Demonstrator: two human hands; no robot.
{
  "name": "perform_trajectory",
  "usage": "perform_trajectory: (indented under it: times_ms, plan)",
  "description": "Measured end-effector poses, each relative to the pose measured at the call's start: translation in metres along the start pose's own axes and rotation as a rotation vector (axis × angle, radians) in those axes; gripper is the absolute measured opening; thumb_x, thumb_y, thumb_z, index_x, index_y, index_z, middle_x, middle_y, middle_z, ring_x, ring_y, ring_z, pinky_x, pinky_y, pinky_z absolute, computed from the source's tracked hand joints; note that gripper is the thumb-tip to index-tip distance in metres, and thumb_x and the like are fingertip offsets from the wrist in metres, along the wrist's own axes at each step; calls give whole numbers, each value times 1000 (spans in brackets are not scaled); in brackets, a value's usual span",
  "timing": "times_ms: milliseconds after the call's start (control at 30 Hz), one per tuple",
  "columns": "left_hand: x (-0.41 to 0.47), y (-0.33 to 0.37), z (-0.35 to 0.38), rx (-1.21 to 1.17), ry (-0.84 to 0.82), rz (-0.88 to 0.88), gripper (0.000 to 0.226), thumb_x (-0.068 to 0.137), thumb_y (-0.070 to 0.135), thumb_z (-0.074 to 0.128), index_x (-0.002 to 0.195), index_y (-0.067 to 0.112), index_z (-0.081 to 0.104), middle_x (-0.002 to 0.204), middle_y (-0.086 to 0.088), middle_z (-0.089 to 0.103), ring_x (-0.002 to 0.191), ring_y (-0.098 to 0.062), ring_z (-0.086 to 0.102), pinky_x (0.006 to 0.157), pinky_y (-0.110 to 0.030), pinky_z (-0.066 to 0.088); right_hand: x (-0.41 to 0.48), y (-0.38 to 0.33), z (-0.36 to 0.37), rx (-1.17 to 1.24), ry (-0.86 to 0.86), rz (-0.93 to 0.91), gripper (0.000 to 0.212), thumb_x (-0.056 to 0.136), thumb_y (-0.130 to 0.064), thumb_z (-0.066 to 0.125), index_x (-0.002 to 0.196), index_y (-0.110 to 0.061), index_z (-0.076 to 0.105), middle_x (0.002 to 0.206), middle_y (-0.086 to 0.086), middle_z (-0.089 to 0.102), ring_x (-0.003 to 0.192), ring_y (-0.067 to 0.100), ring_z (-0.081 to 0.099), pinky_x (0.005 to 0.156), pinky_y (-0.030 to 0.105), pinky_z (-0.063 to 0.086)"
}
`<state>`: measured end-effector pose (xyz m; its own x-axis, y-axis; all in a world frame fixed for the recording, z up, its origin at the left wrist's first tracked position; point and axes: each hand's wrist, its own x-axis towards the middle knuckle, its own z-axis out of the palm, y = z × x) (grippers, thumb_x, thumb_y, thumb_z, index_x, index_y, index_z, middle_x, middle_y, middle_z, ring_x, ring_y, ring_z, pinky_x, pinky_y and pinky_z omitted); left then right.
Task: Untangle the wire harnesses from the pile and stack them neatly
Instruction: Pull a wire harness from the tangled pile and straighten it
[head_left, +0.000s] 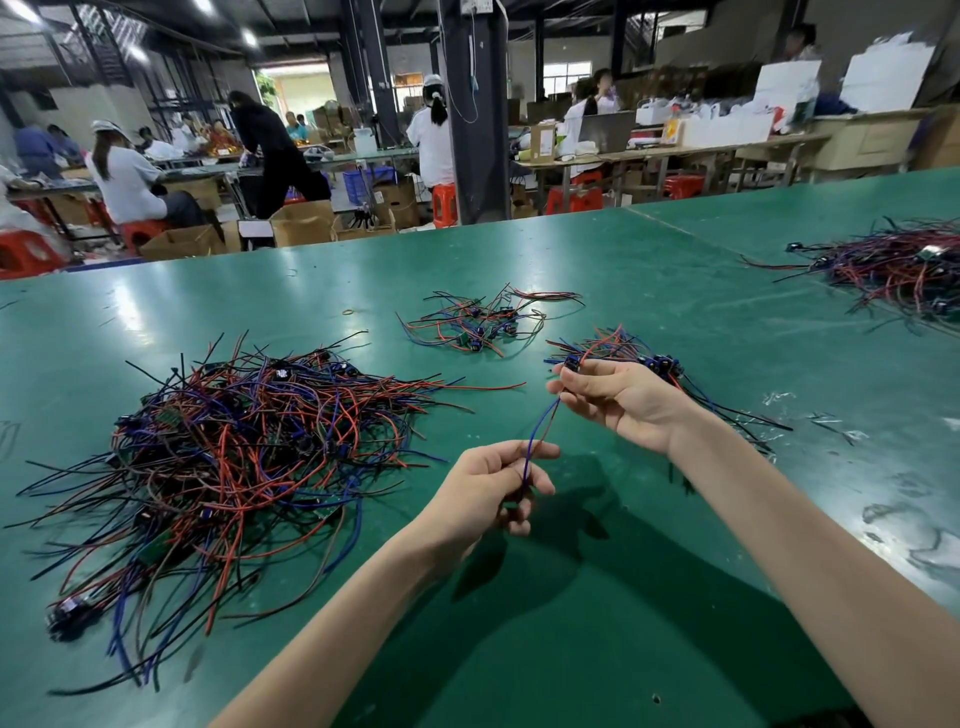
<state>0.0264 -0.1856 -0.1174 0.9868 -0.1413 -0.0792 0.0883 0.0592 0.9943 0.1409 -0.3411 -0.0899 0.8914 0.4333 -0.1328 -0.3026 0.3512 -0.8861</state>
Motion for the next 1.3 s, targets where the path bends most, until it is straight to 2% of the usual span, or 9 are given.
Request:
perform_trajectory:
  times_ms: [133, 233, 400, 533, 633, 800, 900, 1033, 1300]
  plan:
    - [1, 1, -4, -6, 120, 18, 27, 100, 2, 36, 102, 2, 63, 60, 1, 62, 49, -10, 53, 47, -24, 50, 0, 0, -1, 5, 23, -36, 23, 64, 3, 65, 87, 5, 60, 70, 12, 70, 63, 16, 70, 53, 18, 55]
    - [0, 6, -10, -33, 148, -6, 31, 99, 10, 36, 98, 3, 66, 67, -6, 69, 70, -18, 65, 67, -34, 57, -2, 1, 2, -42, 1, -35, 19, 70, 5, 64, 88, 3, 61, 67, 12, 70, 60, 15, 69, 51, 18, 54]
    - [-2, 19, -29, -179, -227, -264, 60, 96, 48, 24, 117, 7, 63, 112, -18, 68, 110, -27, 63, 93, -39, 50, -6, 10, 14, -94, -102, 8, 15, 79, 6, 60, 92, 0, 64, 67, 12, 70, 57, 12, 68, 51, 16, 53]
    - [-3, 22, -39, -166, -333, -326, 56, 88, 45, 35, 125, 10, 58, 128, -13, 61, 120, -26, 57, 101, -37, 45, -9, 15, 20, -68, -161, 49, 18, 76, 4, 61, 93, -1, 64, 68, 12, 71, 55, 10, 67, 49, 15, 52]
    - [-4, 22, -51, -147, -433, -354, 58, 90, 46, 29, 128, 12, 57, 134, -9, 56, 125, -24, 52, 106, -36, 39, -10, 15, 23, -43, -190, 74, 25, 68, -2, 64, 93, -3, 66, 70, 12, 71, 54, 8, 66, 48, 13, 51]
    - [-2, 19, -65, -222, -496, -359, 64, 92, 50, 22, 131, 13, 56, 141, -12, 50, 132, -29, 44, 110, -42, 34, -11, 12, 22, 48, -227, 109, 19, 67, -2, 64, 80, -7, 77, 70, 10, 71, 53, 7, 64, 45, 12, 50]
    - [0, 19, -61, -271, -433, -326, 64, 92, 51, 28, 126, 8, 60, 134, -16, 55, 124, -29, 53, 103, -39, 43, -13, 14, 22, -54, -223, 74, 20, 72, 0, 63, 91, -5, 69, 70, 11, 71, 54, 8, 65, 45, 12, 50]
    - [3, 15, -41, -222, -206, -233, 49, 86, 42, 45, 105, 5, 69, 105, -17, 70, 94, -24, 69, 79, -29, 56, -15, 24, 30, -219, -244, 6, 17, 82, 6, 61, 93, -6, 65, 67, 8, 71, 54, 9, 64, 47, 14, 49]
    - [4, 6, -28, -352, -26, -164, 18, 82, 7, 57, 86, -5, 69, 70, -11, 66, 60, -18, 66, 59, -25, 57, -15, 35, 34, -358, -216, -158, 21, 76, 10, 68, 90, -6, 65, 65, 4, 69, 55, 10, 63, 51, 18, 50]
